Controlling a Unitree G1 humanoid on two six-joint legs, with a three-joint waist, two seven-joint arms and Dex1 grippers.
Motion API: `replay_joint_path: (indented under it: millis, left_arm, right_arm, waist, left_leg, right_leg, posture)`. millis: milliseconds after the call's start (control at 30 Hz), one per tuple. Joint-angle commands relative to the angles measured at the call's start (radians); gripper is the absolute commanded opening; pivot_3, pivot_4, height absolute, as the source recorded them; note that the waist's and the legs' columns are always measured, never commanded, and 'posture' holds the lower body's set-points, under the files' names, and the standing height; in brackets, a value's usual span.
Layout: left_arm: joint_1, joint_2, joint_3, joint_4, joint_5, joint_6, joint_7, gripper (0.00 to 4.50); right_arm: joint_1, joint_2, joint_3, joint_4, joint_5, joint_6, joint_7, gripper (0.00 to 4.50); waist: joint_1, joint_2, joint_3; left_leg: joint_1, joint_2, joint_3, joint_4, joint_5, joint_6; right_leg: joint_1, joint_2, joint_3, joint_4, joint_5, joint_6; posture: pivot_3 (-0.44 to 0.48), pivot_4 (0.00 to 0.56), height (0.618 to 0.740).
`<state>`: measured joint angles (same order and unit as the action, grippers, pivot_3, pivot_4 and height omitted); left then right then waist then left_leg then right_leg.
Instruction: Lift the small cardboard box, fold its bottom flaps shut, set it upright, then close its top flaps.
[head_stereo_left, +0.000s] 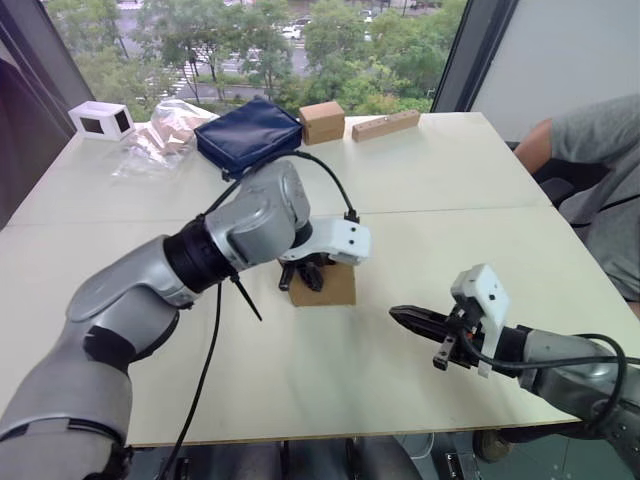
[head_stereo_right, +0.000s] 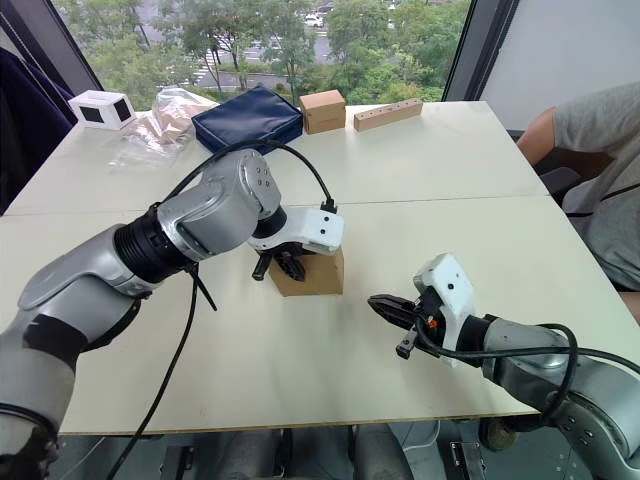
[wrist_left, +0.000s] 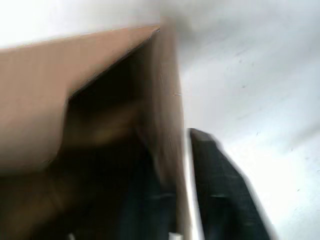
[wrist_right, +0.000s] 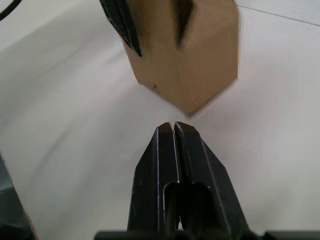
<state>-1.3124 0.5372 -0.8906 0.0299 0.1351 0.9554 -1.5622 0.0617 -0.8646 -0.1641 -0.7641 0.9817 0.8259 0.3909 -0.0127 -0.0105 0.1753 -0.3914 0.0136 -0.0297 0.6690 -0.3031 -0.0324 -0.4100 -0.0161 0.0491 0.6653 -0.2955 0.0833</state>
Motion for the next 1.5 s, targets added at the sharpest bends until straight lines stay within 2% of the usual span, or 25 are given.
replay_joint_path:
  millis: [33,233,300,367,467,567,633,700,767,833,933,1000,1100,1267,1500]
  left_arm:
    - [-0.028,0.003,0.007,-0.021,-0.01,0.04,-0.006,2.24]
    - [-0.085,0.02,0.05,-0.034,-0.085,0.171,-0.04,4.35]
    - [-0.125,0.032,0.075,-0.017,-0.138,0.207,-0.05,4.35]
    - [-0.178,0.054,0.11,0.008,-0.266,0.274,-0.052,4.35]
    - [-0.243,0.085,0.219,0.141,-0.432,0.35,-0.052,4.35]
    - [-0.244,0.131,0.324,0.243,-0.52,0.34,-0.052,4.35]
    - [-0.193,0.152,0.453,0.331,-0.504,0.217,0.009,4.35]
    - [-0.124,0.147,0.613,0.415,-0.496,0.089,0.153,4.35]
    - [0.009,0.128,0.839,0.423,-0.512,-0.104,0.363,4.35]
    - [0.131,0.134,0.936,0.371,-0.518,-0.154,0.442,4.35]
    - [0.364,0.152,0.93,0.228,-0.481,-0.201,0.495,4.35]
    - [0.517,0.17,0.935,0.129,-0.5,-0.181,0.496,4.35]
    - [0.654,0.153,0.992,0.055,-0.535,-0.156,0.559,4.35]
    - [0.789,0.098,1.001,-0.029,-0.557,-0.167,0.634,4.35]
    - [0.876,0.033,0.909,-0.078,-0.529,-0.223,0.666,4.35]
  right_arm:
    - [-0.004,0.004,-0.015,-0.027,-0.011,-0.012,0.019,0.0]
    - [0.004,-0.007,-0.018,-0.012,-0.037,-0.013,0.066,0.0]
    - [0.0,-0.012,-0.024,-0.004,-0.041,-0.012,0.083,0.0]
    - [0.002,-0.018,-0.036,-0.001,-0.041,-0.012,0.103,0.0]
    - [-0.002,-0.029,-0.056,0.014,-0.042,-0.014,0.134,0.0]
    - [-0.012,-0.032,-0.07,0.03,-0.044,-0.017,0.156,0.0]
    - [-0.028,-0.02,-0.091,0.048,-0.033,-0.023,0.163,0.0]
    - [-0.043,-0.008,-0.108,0.068,-0.025,-0.026,0.165,0.0]
    - [-0.064,0.0,-0.1,0.093,-0.042,-0.031,0.168,0.0]
    - [-0.09,0.009,-0.082,0.114,-0.055,-0.03,0.164,0.0]
    - [-0.14,0.016,-0.035,0.139,-0.09,-0.02,0.161,0.0]
    - [-0.179,0.03,0.005,0.161,-0.126,-0.018,0.147,0.0]
    - [-0.213,0.061,0.062,0.189,-0.182,-0.021,0.128,0.0]
    - [-0.217,0.119,0.14,0.211,-0.254,-0.029,0.115,0.0]
    - [-0.237,0.163,0.229,0.28,-0.393,-0.069,0.113,0.0]
  waist:
    - [0.0,0.0,0.0]
    - [0.0,0.0,0.0]
    - [0.001,0.0,0.0]
    - [0.0,0.0,0.0]
    - [-0.003,0.0,0.0]
    - [-0.006,0.001,-0.001]
    - [-0.007,0.001,-0.001]
    - [-0.006,0.001,-0.001]
    - [-0.006,0.001,-0.001]
    - [-0.008,0.002,-0.001]
    - [0.002,0.001,-0.001]
    - [0.002,0.001,-0.001]
    - [0.009,0.0,-0.001]
    - [0.025,-0.001,-0.002]
    - [0.022,-0.001,-0.002]
  left_leg:
    - [0.0,0.0,0.0,0.0,0.0,0.0]
    - [0.0,0.0,0.0,0.0,0.0,0.0]
    - [0.0,0.0,0.0,0.0,0.0,0.0]
    - [0.0,0.0,0.0,0.0,0.0,0.0]
    - [0.0,0.0,0.0,0.0,0.0,0.0]
    - [0.001,0.0,0.0,0.0,0.0,0.0]
    - [0.001,0.0,0.0,0.0,0.0,0.0]
    - [0.001,0.001,0.0,0.0,0.0,0.0]
    - [0.002,0.003,0.0,0.001,0.0,0.0]
    - [0.002,0.003,0.0,0.001,0.0,0.0]
    - [-0.001,0.004,0.0,0.002,0.0,-0.001]
    - [-0.002,0.002,0.0,0.006,0.0,-0.001]
    - [-0.003,0.0,0.0,0.01,-0.001,0.001]
    - [-0.005,-0.001,-0.001,0.013,-0.001,0.001]
    - [-0.004,-0.002,-0.001,0.013,-0.001,0.002]
  right_leg:
    - [0.0,0.0,0.0,0.0,0.0,0.0]
    - [0.0,0.0,0.0,0.0,0.0,0.0]
    - [0.0,0.0,0.0,0.0,0.0,0.0]
    - [0.0,0.0,0.0,0.0,0.0,0.0]
    - [0.0,0.0,0.0,0.0,0.0,0.0]
    - [0.0,0.001,0.0,0.001,0.0,0.0]
    - [0.0,0.002,0.0,0.001,0.0,0.0]
    - [0.0,0.001,0.001,0.002,0.0,0.0]
    - [0.0,0.001,0.001,0.002,0.0,0.0]
    - [0.0,0.0,0.001,0.002,0.0,0.0]
    - [-0.003,-0.001,0.001,0.003,0.0,0.0]
    - [-0.002,-0.005,0.002,0.005,0.0,0.0]
    - [-0.001,-0.01,0.0,0.006,0.0,0.0]
    - [0.0,-0.011,-0.002,0.006,0.001,0.001]
    - [0.001,-0.01,-0.002,0.006,0.001,0.001]
  posture:
    - [0.0,0.15,0.74]
    - [0.0,0.15,0.74]
    - [0.0,0.15,0.74]
    - [0.0,0.15,0.74]
    - [0.0,0.15,0.74]
    - [0.0,0.15,0.74]
    - [0.0,0.15,0.74]
    - [0.0,0.15,0.74]
    - [0.0,0.15,0.74]
    - [0.0,0.15,0.74]
    - [0.0,0.15,0.74]
    - [0.0,0.15,0.74]
    - [0.0,0.15,0.74]
    - [0.0,0.15,0.74]
    - [0.0,0.15,0.74]
